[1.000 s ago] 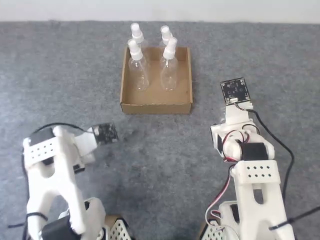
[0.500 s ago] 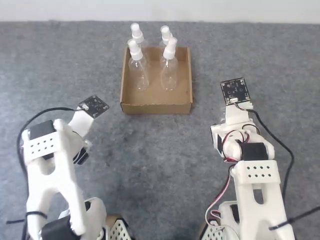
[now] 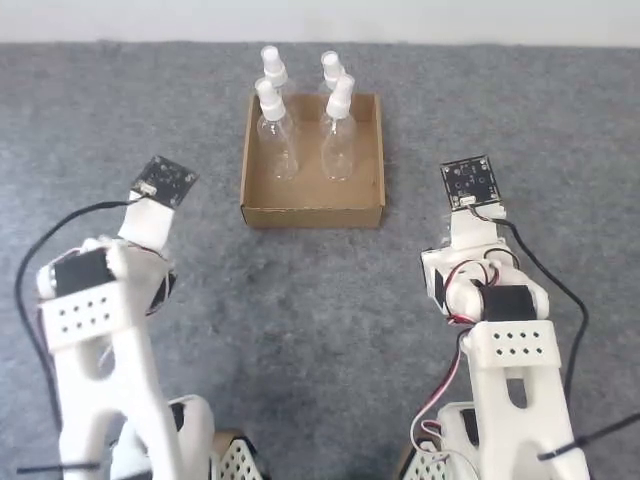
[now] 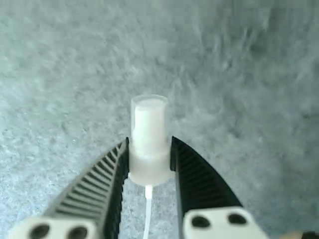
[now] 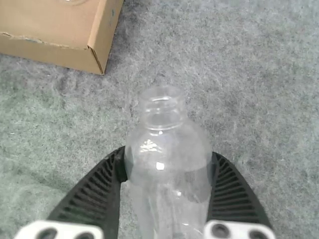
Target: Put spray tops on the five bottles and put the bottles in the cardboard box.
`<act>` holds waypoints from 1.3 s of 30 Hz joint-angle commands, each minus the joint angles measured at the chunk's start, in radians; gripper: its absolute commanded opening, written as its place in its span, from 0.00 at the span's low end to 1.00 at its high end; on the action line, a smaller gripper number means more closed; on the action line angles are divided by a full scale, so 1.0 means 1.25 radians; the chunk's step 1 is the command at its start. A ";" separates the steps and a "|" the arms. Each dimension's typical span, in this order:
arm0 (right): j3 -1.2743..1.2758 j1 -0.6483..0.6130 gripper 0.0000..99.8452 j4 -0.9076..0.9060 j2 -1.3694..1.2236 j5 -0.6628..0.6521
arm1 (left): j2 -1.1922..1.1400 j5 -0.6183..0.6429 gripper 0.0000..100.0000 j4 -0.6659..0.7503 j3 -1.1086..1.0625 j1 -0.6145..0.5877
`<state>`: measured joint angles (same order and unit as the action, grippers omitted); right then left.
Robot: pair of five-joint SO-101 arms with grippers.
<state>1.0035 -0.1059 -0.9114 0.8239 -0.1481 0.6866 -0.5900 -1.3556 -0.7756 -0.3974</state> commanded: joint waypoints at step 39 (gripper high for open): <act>0.091 -0.157 0.12 -0.072 0.349 -0.006 | 0.183 0.698 0.01 0.174 0.215 0.288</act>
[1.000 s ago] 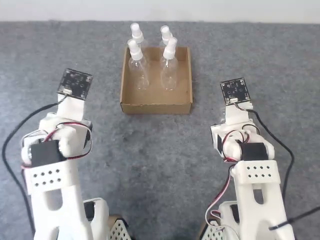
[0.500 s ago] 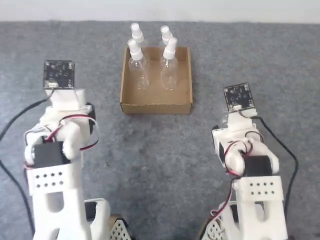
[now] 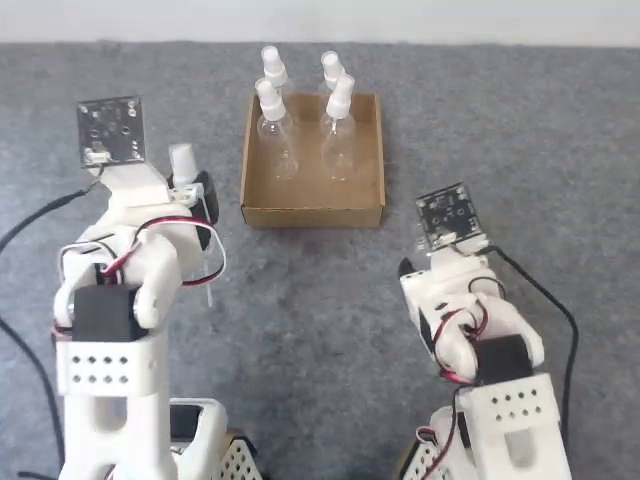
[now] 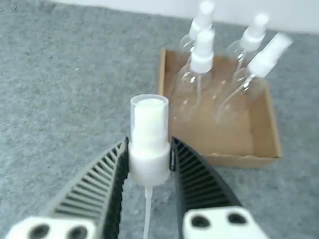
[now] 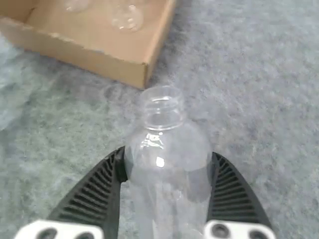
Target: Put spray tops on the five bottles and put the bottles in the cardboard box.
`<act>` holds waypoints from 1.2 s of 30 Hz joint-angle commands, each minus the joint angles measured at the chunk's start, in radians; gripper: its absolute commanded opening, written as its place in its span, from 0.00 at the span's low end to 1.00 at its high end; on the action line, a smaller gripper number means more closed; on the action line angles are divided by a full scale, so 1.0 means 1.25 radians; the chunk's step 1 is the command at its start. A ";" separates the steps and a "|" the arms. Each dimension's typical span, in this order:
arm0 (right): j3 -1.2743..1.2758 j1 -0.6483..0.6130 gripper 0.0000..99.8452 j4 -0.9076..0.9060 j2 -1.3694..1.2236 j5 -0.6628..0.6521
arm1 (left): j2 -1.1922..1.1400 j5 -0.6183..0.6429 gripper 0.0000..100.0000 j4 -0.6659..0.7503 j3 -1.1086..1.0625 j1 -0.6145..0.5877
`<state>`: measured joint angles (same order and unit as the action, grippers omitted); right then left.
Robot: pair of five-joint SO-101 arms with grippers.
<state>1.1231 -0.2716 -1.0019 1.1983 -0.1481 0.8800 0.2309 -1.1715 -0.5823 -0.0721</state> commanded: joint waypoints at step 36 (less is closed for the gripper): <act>0.258 -0.112 0.12 0.098 0.493 -0.012 | 0.021 0.222 0.01 0.306 0.126 0.384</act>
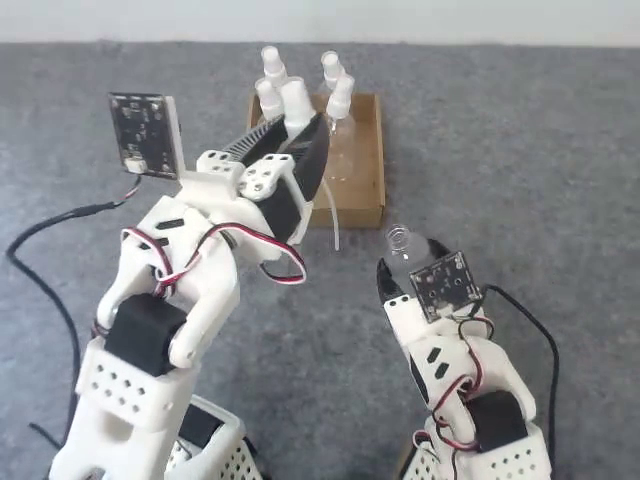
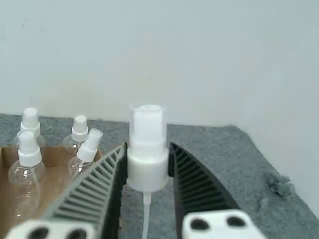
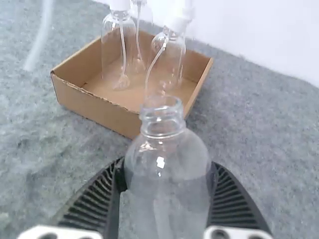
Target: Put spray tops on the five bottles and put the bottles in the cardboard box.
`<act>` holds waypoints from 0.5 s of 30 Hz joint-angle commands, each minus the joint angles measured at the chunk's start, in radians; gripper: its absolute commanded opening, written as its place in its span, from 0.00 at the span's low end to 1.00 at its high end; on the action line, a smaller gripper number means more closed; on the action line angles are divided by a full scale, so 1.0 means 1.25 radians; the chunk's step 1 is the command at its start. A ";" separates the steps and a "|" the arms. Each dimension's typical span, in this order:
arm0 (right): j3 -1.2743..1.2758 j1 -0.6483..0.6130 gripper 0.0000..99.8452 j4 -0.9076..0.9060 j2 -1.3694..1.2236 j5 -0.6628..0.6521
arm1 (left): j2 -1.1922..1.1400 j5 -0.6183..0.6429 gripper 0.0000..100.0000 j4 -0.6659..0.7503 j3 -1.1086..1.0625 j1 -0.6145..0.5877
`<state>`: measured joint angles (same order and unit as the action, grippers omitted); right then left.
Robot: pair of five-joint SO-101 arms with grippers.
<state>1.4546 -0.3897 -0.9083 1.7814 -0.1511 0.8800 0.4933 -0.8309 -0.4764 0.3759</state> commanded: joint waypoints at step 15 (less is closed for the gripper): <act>0.009 -0.115 0.12 0.040 0.026 -0.005 | 0.027 0.014 0.01 0.151 -0.030 0.074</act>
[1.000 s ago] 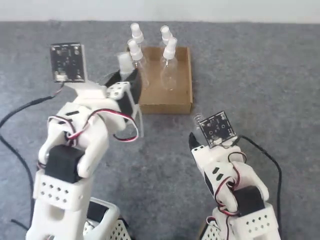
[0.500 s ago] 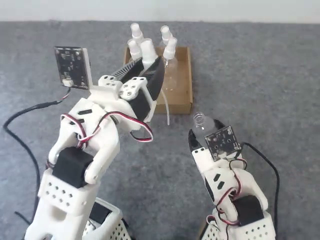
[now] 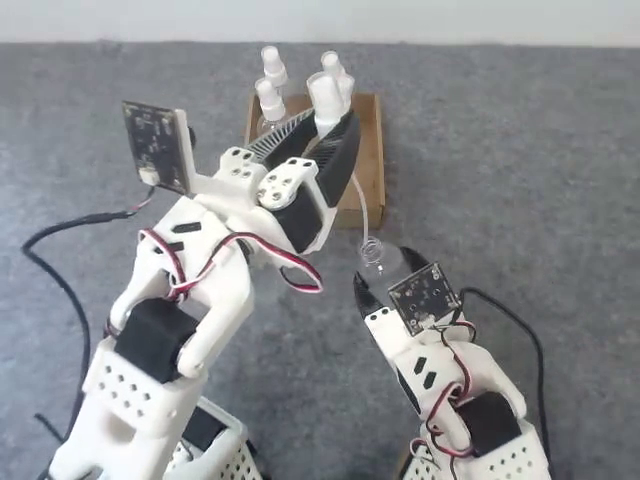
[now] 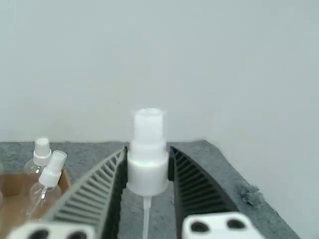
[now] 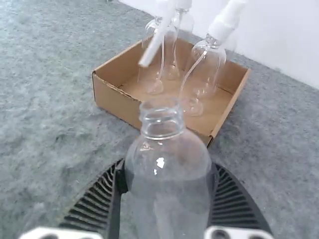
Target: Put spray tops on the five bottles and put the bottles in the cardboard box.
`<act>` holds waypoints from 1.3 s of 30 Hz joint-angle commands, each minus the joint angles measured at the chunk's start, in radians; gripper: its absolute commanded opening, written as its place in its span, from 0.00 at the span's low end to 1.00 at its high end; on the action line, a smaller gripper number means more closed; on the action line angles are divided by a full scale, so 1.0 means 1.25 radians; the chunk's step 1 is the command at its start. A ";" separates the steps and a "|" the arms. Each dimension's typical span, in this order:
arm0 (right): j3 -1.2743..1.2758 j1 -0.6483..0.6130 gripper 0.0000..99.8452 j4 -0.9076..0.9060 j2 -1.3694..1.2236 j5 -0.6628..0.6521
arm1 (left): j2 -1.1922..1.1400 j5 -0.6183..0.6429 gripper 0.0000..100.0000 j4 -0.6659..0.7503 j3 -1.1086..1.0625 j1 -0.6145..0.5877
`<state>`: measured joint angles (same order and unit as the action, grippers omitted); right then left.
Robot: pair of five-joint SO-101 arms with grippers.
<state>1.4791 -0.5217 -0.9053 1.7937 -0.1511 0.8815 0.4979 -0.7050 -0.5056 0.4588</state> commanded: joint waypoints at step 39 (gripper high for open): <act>-0.001 0.029 0.12 0.037 0.017 -0.004 | 0.027 -0.015 0.01 0.117 -0.326 0.052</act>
<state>1.4822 -0.5217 -0.8915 1.7937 -0.1511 0.8800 0.5056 -0.5884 -0.9214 0.5186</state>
